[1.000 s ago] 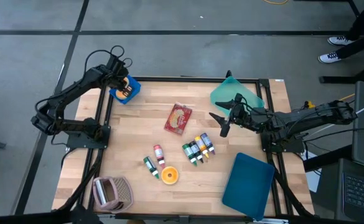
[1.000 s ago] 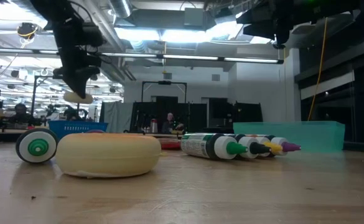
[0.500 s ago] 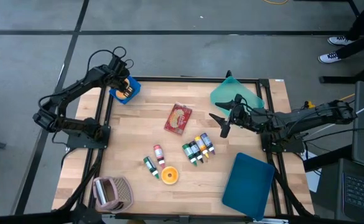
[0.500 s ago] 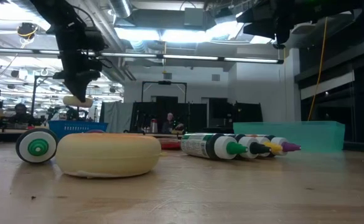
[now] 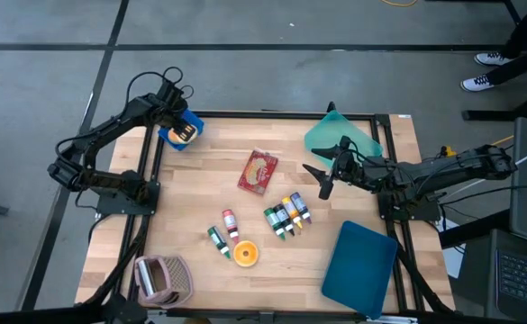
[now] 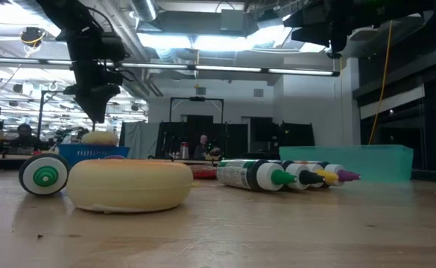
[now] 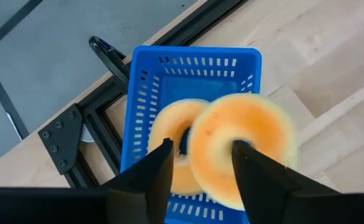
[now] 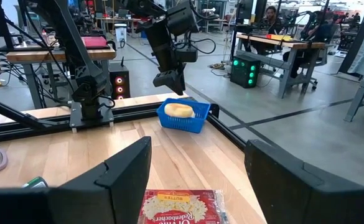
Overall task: Pick & Place Food Item
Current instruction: Put the top yellow donut into the top blue bin
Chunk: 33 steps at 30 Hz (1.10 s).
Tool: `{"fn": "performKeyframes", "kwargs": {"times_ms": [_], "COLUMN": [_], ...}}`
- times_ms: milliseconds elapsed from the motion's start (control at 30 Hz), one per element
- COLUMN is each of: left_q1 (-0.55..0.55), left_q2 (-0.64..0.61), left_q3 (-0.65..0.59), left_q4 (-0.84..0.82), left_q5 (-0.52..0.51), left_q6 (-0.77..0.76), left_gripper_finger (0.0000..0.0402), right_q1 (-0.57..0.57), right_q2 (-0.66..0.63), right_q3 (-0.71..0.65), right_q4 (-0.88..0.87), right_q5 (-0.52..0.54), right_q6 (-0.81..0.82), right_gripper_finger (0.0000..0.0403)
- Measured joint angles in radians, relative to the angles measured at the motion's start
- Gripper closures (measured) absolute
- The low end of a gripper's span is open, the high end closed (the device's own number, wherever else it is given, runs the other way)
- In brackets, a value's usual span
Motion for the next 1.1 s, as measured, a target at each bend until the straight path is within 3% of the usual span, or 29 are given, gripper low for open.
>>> {"fn": "performKeyframes", "kwargs": {"times_ms": [267, 467, 667, 767, 1100], "left_q1": [0.000, -0.010, -0.073, -0.094, -0.093], "left_q2": [0.000, 0.000, 0.000, 0.010, 0.096], "left_q3": [0.000, 0.000, 0.000, 0.000, 0.000], "left_q4": [0.000, -0.007, -0.022, -0.037, -0.052], "left_q5": [0.000, 0.156, 0.152, 0.085, 0.061], "left_q6": [0.000, 0.046, 0.067, 0.063, 0.060], "left_gripper_finger": [0.0225, 0.0228, 0.0225, 0.0224, 0.0224], "right_q1": [0.000, 0.000, -0.001, -0.001, -0.001], "right_q2": [0.000, 0.000, 0.000, 0.000, 0.000], "right_q3": [0.000, 0.000, 0.000, 0.000, 0.000], "right_q4": [0.000, 0.000, 0.000, -0.001, -0.028], "right_q5": [0.000, 0.000, 0.000, 0.000, 0.000], "right_q6": [0.005, 0.005, 0.005, 0.006, 0.015], "right_gripper_finger": [0.0149, 0.0149, 0.0149, 0.0149, 0.0149]}}
